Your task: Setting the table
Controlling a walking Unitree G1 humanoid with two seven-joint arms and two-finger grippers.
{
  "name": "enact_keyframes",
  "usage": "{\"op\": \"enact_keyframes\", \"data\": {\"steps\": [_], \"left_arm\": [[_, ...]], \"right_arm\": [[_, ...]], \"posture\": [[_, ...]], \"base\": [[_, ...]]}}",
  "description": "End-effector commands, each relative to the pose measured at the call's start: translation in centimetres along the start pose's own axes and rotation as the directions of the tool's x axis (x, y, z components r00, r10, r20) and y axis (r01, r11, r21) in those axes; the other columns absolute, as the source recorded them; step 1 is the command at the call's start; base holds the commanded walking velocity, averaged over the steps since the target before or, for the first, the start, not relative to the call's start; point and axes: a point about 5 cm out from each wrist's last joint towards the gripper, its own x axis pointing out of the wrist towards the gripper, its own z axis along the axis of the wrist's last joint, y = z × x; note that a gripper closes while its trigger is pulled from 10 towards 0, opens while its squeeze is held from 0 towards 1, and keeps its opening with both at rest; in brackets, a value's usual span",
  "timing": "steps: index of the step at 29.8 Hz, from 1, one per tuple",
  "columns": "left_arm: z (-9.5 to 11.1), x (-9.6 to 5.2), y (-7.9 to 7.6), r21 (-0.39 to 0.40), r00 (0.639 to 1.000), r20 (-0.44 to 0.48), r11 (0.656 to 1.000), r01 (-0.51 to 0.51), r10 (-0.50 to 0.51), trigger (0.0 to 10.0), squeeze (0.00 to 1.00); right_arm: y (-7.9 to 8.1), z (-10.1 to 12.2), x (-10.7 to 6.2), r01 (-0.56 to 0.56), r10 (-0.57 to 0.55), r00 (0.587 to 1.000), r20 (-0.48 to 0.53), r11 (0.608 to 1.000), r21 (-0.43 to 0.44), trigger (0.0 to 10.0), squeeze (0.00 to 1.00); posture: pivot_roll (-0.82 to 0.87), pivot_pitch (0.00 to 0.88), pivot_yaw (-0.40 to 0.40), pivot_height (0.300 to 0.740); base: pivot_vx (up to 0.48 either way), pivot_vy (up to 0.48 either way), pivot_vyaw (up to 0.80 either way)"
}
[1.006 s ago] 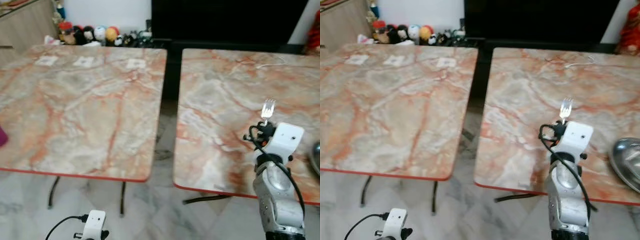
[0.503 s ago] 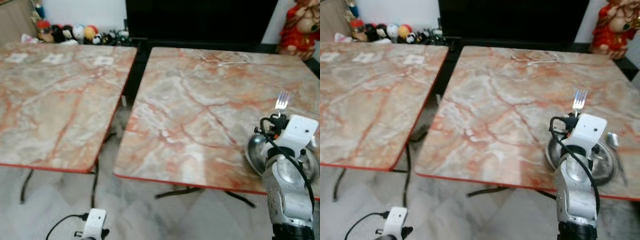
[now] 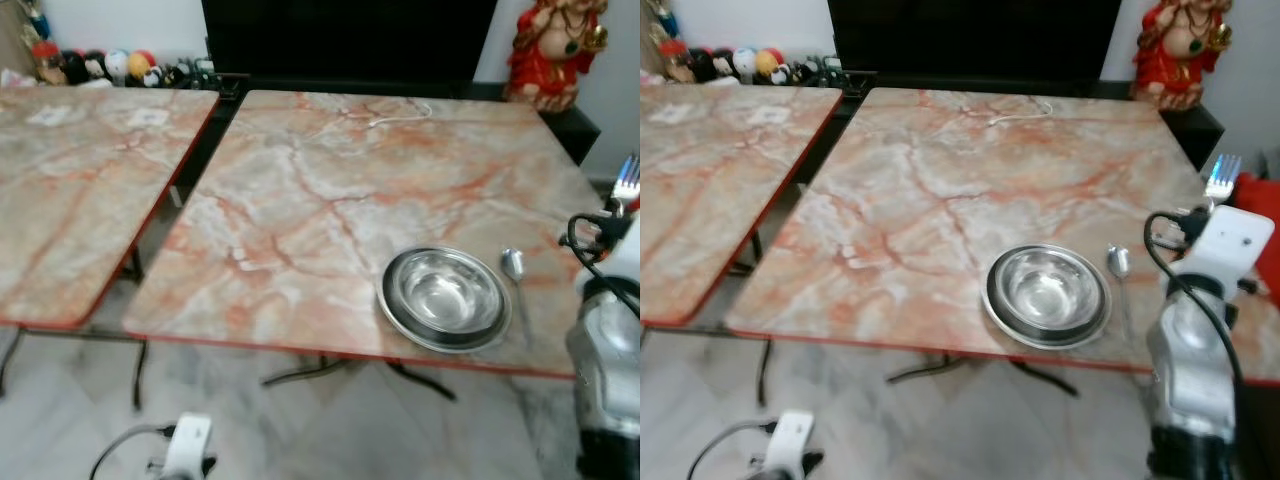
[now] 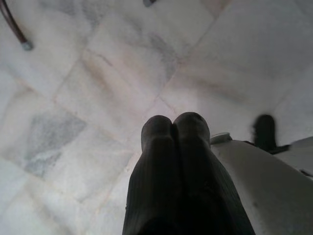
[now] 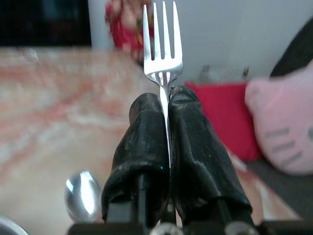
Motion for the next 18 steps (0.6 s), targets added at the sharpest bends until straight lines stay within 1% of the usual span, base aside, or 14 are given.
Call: {"op": "enact_keyframes", "data": {"steps": [1,3,4,5,7,8,10,11,16,18], "left_arm": [[-0.5,-0.1,0.3,0.007,1.000,-0.022,1.000,-0.007,0.007,10.0,0.00],[-0.5,-0.1,0.3,0.008,1.000,-0.023,1.000,-0.008,0.008,10.0,0.00],[-0.4,-0.1,0.3,0.009,1.000,-0.024,1.000,-0.008,0.008,10.0,0.00],[-0.4,-0.1,0.3,0.009,1.000,-0.024,1.000,-0.007,0.007,10.0,0.00],[-0.4,-0.1,0.3,0.010,1.000,-0.024,1.000,-0.007,0.007,10.0,0.00],[-0.4,-0.1,0.4,0.011,1.000,-0.024,1.000,-0.006,0.007,10.0,0.00],[-0.4,-0.1,0.4,0.012,1.000,-0.025,1.000,-0.005,0.006,10.0,0.00],[-0.4,-0.1,0.4,0.013,1.000,-0.025,1.000,-0.005,0.005,10.0,0.00],[-0.3,-0.1,0.4,0.011,1.000,-0.023,1.000,-0.005,0.005,10.0,0.00],[-0.3,-0.1,0.5,0.015,1.000,-0.024,1.000,-0.003,0.003,10.0,0.00]], "right_arm": [[-0.2,-0.6,0.3,0.005,-0.005,0.999,-0.045,1.000,-0.001,10.0,0.00],[-0.4,-1.5,0.9,0.004,-0.004,0.994,-0.111,1.000,-0.001,10.0,0.00],[-0.7,-2.4,1.6,0.004,-0.002,0.985,-0.172,1.000,0.011,10.0,0.00],[-0.7,-2.7,1.9,-0.005,0.008,0.982,-0.191,1.000,0.015,10.0,0.00],[-0.7,-2.9,2.1,-0.016,0.019,0.978,-0.207,1.000,0.015,10.0,0.00],[-0.6,-3.4,2.6,-0.047,0.044,0.971,-0.234,0.999,-0.008,10.0,0.00],[-0.4,-3.8,3.0,-0.079,0.071,0.965,-0.253,0.997,-0.019,10.0,0.00],[-0.1,-4.1,3.1,-0.111,0.097,0.958,-0.271,0.993,-0.038,10.0,0.00],[0.2,-4.5,3.6,-0.127,0.113,0.946,-0.304,0.992,-0.024,10.0,0.00],[0.4,-5.1,3.9,-0.137,0.123,0.935,-0.332,0.990,-0.018,10.0,0.00]], "posture": [[0.02,0.063,-0.001,0.740],[0.02,0.066,0.002,0.740],[0.02,0.069,0.008,0.740],[0.03,0.070,0.007,0.740],[0.02,0.072,0.011,0.740],[0.03,0.073,0.013,0.740],[0.03,0.073,0.014,0.740],[0.03,0.074,0.014,0.740],[0.04,0.077,0.017,0.740],[0.03,0.077,0.021,0.740]], "base": [[0.000,0.000,0.00],[0.000,0.000,0.00],[0.000,0.000,0.00],[0.000,0.000,0.00],[0.000,0.000,0.00],[0.000,0.000,0.00],[0.000,0.000,0.00],[0.000,0.000,0.00],[0.000,0.000,0.00],[0.000,0.000,0.00]]}}
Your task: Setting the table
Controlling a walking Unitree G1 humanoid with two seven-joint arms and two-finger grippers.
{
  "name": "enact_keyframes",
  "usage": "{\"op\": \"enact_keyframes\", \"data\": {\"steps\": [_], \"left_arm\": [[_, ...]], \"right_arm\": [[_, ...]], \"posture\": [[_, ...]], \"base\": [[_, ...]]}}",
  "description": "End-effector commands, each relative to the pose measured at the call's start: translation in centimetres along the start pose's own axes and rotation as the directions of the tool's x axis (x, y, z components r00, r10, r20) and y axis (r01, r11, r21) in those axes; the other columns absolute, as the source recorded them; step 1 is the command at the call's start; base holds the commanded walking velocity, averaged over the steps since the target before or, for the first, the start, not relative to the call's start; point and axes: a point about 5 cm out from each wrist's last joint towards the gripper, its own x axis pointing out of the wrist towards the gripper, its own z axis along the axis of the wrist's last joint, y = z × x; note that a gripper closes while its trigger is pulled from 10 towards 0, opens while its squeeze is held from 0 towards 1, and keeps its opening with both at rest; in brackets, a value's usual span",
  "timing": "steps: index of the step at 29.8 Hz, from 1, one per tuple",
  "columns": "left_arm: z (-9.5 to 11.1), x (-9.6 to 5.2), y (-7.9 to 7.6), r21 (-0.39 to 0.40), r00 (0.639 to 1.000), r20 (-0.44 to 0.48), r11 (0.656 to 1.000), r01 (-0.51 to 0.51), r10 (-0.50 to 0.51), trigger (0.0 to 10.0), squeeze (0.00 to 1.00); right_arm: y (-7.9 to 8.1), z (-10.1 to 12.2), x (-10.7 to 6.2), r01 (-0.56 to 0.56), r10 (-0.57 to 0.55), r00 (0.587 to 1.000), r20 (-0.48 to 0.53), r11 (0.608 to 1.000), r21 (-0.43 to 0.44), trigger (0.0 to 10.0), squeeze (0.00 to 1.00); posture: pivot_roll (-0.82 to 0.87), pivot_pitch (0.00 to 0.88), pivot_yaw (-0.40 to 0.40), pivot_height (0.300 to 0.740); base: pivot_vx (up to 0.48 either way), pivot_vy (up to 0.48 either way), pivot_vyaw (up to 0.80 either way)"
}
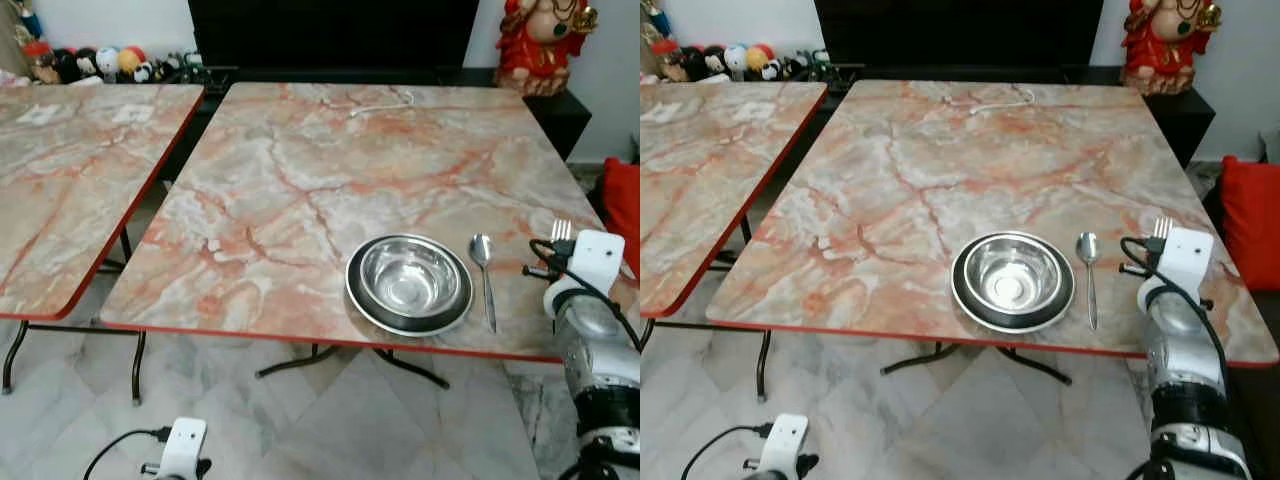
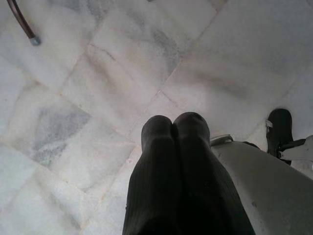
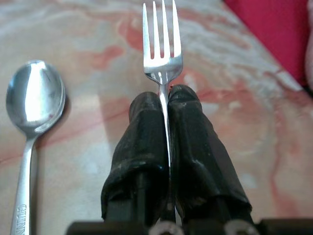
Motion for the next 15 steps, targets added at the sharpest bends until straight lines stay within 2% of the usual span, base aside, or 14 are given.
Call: {"op": "enact_keyframes", "data": {"steps": [1,15], "left_arm": [[-0.5,-0.1,0.2,0.015,1.000,-0.028,1.000,0.002,-0.002,10.0,0.00],[-0.5,-0.1,0.3,0.023,1.000,-0.026,1.000,0.000,0.001,10.0,0.00]], "right_arm": [[-0.2,0.2,0.3,-0.002,0.002,1.000,0.005,1.000,-0.012,10.0,0.00],[0.9,-1.6,0.8,-0.048,0.049,0.998,-0.032,0.998,0.038,10.0,0.00]], "posture": [[0.03,0.077,0.023,0.740],[0.05,0.069,0.027,0.740]], "base": [[0.000,0.000,0.00],[0.000,0.000,0.00]]}}
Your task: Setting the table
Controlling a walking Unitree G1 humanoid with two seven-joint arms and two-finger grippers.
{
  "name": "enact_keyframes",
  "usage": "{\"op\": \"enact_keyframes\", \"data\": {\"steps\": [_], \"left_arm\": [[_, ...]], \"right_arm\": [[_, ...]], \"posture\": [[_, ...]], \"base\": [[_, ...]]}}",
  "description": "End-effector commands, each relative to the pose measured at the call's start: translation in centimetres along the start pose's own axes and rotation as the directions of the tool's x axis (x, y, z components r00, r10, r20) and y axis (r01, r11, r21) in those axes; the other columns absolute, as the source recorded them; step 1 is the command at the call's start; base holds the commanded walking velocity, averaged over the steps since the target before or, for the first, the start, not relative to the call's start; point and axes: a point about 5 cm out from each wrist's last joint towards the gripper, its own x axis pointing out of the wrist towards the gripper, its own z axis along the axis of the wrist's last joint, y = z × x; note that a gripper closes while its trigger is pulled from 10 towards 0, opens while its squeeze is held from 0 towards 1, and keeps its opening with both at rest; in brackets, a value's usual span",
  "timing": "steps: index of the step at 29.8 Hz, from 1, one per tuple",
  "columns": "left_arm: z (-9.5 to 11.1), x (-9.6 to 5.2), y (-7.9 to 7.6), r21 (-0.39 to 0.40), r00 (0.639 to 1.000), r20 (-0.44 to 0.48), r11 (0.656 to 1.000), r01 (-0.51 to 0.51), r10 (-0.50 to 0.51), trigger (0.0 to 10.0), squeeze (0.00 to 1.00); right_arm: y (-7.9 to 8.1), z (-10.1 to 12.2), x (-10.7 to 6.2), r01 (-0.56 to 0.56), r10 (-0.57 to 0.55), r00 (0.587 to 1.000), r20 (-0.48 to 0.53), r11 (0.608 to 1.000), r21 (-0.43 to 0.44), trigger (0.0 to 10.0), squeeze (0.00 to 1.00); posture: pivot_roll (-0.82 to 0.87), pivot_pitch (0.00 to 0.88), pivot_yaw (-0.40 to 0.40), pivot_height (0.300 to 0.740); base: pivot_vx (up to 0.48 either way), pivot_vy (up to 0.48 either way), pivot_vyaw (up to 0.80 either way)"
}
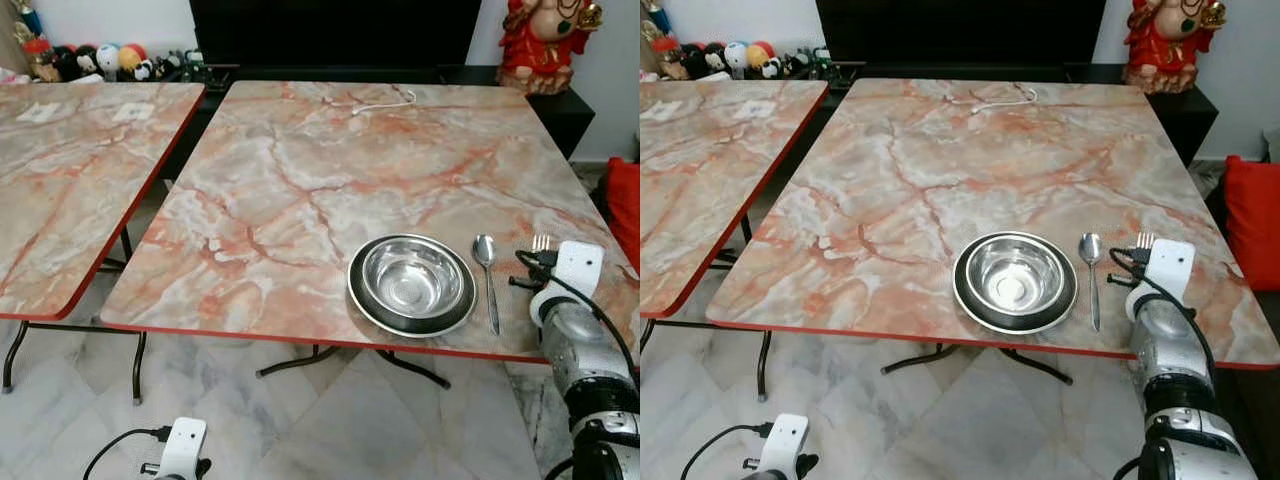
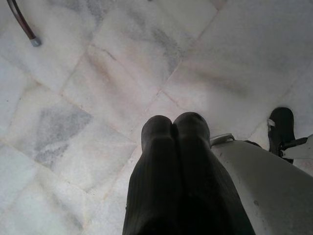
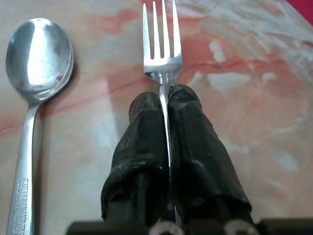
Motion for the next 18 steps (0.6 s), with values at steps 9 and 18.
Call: {"op": "enact_keyframes", "data": {"steps": [9,18], "left_arm": [[-0.6,-0.1,0.3,0.009,1.000,-0.026,1.000,-0.004,0.004,10.0,0.00],[-0.7,-0.2,0.3,0.008,1.000,-0.026,1.000,-0.007,0.008,10.0,0.00]], "right_arm": [[0.9,0.6,0.3,-0.032,0.031,0.999,0.042,0.999,0.034,10.0,0.00],[1.9,0.5,0.5,-0.055,0.054,0.998,0.045,0.998,0.011,10.0,0.00]], "posture": [[0.06,0.071,0.027,0.740],[0.06,0.071,0.027,0.740]], "base": [[0.000,0.000,0.00],[0.000,0.000,0.00]]}}
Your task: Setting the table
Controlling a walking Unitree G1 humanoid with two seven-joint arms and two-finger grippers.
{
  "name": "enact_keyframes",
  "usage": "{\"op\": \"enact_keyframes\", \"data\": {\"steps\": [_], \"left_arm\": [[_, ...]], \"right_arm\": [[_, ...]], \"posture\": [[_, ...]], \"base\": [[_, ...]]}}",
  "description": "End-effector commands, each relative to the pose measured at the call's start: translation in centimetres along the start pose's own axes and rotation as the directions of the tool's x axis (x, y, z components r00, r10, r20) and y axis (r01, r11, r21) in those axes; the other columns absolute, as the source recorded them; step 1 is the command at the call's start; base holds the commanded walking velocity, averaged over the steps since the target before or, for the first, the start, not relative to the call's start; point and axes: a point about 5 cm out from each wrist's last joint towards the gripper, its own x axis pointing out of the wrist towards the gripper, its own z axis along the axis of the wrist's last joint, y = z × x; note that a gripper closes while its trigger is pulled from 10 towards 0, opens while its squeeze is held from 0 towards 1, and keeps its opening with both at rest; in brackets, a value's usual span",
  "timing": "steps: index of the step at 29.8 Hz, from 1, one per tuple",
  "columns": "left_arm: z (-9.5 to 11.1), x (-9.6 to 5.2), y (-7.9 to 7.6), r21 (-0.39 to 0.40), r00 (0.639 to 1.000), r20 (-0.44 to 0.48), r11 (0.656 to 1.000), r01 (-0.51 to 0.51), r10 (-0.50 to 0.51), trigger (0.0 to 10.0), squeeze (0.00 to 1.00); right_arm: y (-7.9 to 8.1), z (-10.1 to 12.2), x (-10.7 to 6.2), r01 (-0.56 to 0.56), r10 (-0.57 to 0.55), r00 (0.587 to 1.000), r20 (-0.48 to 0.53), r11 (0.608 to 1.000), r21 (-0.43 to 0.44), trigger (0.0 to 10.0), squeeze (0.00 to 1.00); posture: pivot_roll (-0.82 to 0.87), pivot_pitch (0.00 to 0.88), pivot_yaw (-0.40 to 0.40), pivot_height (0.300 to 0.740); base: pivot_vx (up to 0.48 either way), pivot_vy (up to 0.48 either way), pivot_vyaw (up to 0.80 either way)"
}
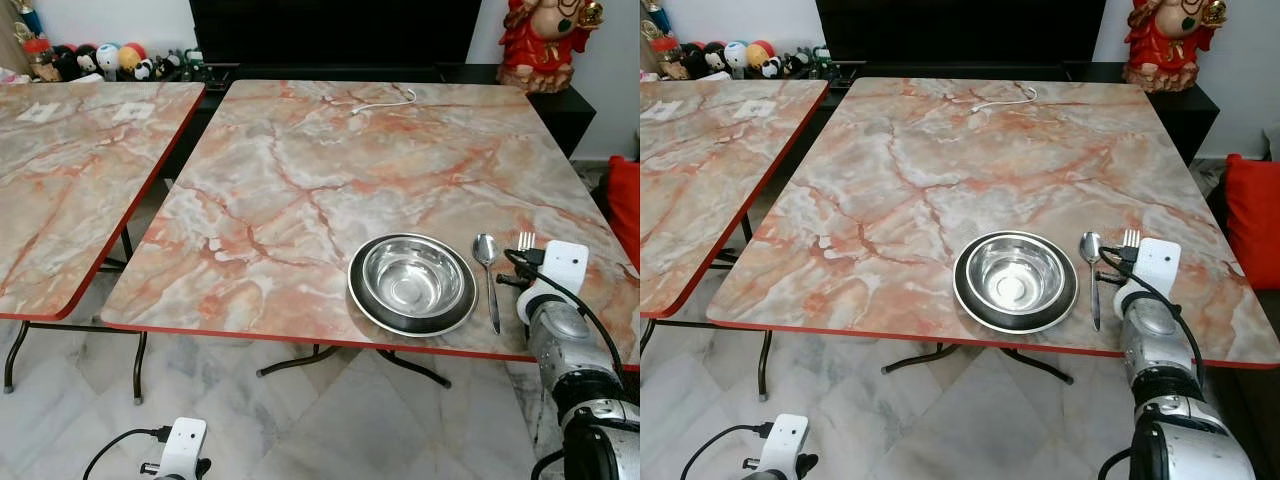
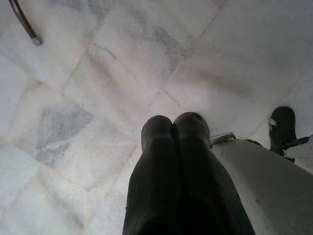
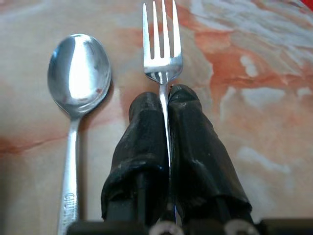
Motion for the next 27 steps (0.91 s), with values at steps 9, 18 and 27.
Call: {"op": "enact_keyframes", "data": {"steps": [9,18,27], "left_arm": [[-0.67,-0.17,0.31,0.007,1.000,-0.026,1.000,-0.007,0.007,10.0,0.00],[-0.78,-0.20,0.37,0.008,1.000,-0.029,1.000,-0.010,0.010,10.0,0.00],[-0.81,-0.21,0.39,0.008,1.000,-0.030,1.000,-0.009,0.010,10.0,0.00]], "right_arm": [[0.69,-0.06,0.14,-0.016,0.016,1.000,-0.004,1.000,-0.009,10.0,0.41],[0.71,-0.54,0.10,-0.012,0.011,1.000,-0.017,1.000,-0.015,10.0,0.00],[0.28,-0.29,0.12,0.009,-0.009,1.000,-0.001,1.000,-0.024,10.0,0.00]], "posture": [[0.07,0.071,0.027,0.740],[0.07,0.077,0.029,0.740],[0.07,0.075,0.029,0.740]], "base": [[0.000,0.000,0.00],[0.000,0.000,0.00],[0.000,0.000,0.00]]}}
